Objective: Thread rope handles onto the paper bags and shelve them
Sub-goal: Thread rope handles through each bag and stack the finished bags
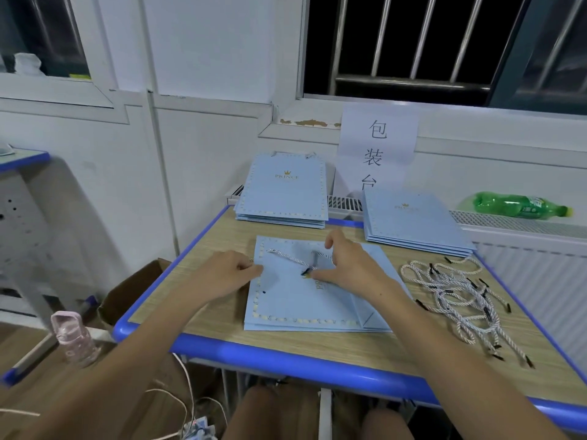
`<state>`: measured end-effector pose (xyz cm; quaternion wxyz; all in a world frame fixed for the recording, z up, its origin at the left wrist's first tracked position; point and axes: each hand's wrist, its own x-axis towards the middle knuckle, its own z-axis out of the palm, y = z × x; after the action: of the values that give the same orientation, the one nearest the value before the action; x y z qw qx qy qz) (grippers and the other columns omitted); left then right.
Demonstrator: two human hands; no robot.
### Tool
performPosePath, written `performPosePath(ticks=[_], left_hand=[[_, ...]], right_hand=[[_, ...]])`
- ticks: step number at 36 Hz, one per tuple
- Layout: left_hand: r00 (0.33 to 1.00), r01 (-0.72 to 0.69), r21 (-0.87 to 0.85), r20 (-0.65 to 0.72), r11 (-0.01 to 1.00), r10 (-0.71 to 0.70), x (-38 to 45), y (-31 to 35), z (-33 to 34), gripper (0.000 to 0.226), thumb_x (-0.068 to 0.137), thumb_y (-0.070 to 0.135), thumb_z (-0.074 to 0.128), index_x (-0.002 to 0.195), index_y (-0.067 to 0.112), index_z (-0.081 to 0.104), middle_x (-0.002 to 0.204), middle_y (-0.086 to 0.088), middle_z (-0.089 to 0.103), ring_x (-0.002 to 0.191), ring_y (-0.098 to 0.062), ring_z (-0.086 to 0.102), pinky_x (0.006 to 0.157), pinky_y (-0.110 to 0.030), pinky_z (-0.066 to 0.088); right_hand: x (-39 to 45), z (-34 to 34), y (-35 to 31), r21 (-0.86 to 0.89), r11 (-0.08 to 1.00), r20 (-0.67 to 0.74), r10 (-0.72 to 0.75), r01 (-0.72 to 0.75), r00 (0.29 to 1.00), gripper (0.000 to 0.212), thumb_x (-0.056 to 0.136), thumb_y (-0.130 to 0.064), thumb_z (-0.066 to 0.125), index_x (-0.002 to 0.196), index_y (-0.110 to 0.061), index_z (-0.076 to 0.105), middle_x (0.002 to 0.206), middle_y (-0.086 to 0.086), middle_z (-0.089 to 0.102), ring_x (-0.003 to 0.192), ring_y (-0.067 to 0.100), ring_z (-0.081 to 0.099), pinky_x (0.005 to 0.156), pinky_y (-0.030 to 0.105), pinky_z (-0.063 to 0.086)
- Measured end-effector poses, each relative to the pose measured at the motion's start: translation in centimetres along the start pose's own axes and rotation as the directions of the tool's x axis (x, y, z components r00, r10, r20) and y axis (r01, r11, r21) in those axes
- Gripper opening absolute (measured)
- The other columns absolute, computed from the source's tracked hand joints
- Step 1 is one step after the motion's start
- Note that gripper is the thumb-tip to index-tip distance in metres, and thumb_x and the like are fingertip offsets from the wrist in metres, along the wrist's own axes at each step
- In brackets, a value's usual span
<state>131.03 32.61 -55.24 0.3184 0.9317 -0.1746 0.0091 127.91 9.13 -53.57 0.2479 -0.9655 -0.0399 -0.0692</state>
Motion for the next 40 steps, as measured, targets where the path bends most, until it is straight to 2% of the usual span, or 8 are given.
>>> performPosePath(ticks=[5,12,15,17,21,24,32,40], left_hand=[[0.997,-0.081,-0.090,-0.003,0.993,0.081,-0.4,-0.5,0.6,0.046,0.089,0.028,0.062,0.053,0.018,0.035,0.045,0.010,0.031,0.044,-0.005,0.032,0.051,-0.020,0.023],[0.998,-0.053,-0.281,0.002,0.958,0.056,-0.6,-1.4,1.4,0.052,0.091,0.031,0.060,0.042,0.024,0.046,0.046,0.011,0.043,0.046,-0.003,0.037,0.057,-0.027,0.028],[0.994,-0.001,-0.394,0.097,0.919,0.043,-1.0,-1.4,0.7,0.041,0.081,0.042,0.067,0.059,0.006,0.066,0.057,0.005,0.054,0.054,-0.004,0.045,0.064,-0.027,0.034],[0.990,0.002,-0.433,0.130,0.901,0.061,-1.2,-1.3,0.3,0.065,0.064,0.054,0.062,0.077,-0.010,0.066,0.071,-0.008,0.061,0.063,-0.008,0.050,0.070,-0.027,0.037],[0.989,-0.013,-0.446,0.127,0.895,0.078,-1.4,-1.2,0.4,0.060,0.068,0.044,0.060,0.083,-0.014,0.061,0.088,-0.026,0.063,0.076,-0.019,0.053,0.078,-0.033,0.039],[0.993,-0.011,-0.436,0.104,0.900,0.063,-1.3,-1.1,0.6,0.055,0.069,0.045,0.059,0.076,-0.010,0.057,0.077,-0.018,0.059,0.074,-0.020,0.051,0.077,-0.035,0.038],[0.997,-0.002,-0.441,0.067,0.897,0.035,-1.3,-0.8,0.6,0.062,0.063,0.048,0.059,0.083,-0.010,0.063,0.084,-0.024,0.061,0.077,-0.025,0.054,0.079,-0.040,0.040],[0.997,0.007,-0.424,0.070,0.906,0.026,-1.4,-0.8,0.6,0.067,0.063,0.053,0.057,0.089,-0.009,0.063,0.098,-0.029,0.062,0.090,-0.039,0.059,0.092,-0.052,0.043]], right_hand=[[-0.2,0.4,-0.1,-0.135,0.976,-0.048,-0.180,0.172,0.983,0.039,0.084,-0.033,0.068,0.119,-0.024,0.053,0.117,-0.001,0.040,0.116,0.017,0.033,0.088,0.029,0.039],[0.1,1.7,0.8,-0.246,0.918,-0.061,-0.333,0.310,0.941,0.017,0.093,-0.023,0.058,0.107,-0.019,0.067,0.114,-0.001,0.051,0.114,0.017,0.037,0.092,0.027,0.036],[0.3,2.2,0.9,-0.274,0.899,-0.075,-0.373,0.341,0.925,0.015,0.093,-0.021,0.056,0.102,-0.015,0.067,0.110,-0.001,0.055,0.111,0.016,0.041,0.091,0.027,0.036],[0.3,2.5,0.7,-0.269,0.891,-0.091,-0.402,0.366,0.911,0.013,0.093,-0.019,0.056,0.097,-0.012,0.066,0.104,0.000,0.059,0.104,0.017,0.045,0.089,0.029,0.038],[-0.7,2.4,-1.3,0.058,0.930,-0.095,-0.357,0.364,0.929,0.007,0.094,-0.018,0.055,0.093,-0.016,0.062,0.093,-0.003,0.065,0.086,0.011,0.053,0.078,0.024,0.044],[-1.5,2.6,-3.4,0.337,0.886,-0.028,-0.330,0.319,0.944,0.010,0.092,-0.013,0.058,0.090,-0.022,0.062,0.082,-0.004,0.066,0.079,0.010,0.060,0.071,0.020,0.047],[-1.7,3.7,-4.7,0.401,0.853,-0.050,-0.343,0.334,0.938,0.014,0.086,-0.006,0.062,0.091,-0.015,0.072,0.072,-0.014,0.059,0.062,-0.008,0.051,0.061,0.006,0.037],[-1.6,3.9,-4.3,0.436,0.840,-0.070,-0.326,0.323,0.943,0.012,0.092,-0.013,0.059,0.090,-0.019,0.069,0.074,-0.023,0.061,0.070,-0.011,0.054,0.066,0.006,0.037]])
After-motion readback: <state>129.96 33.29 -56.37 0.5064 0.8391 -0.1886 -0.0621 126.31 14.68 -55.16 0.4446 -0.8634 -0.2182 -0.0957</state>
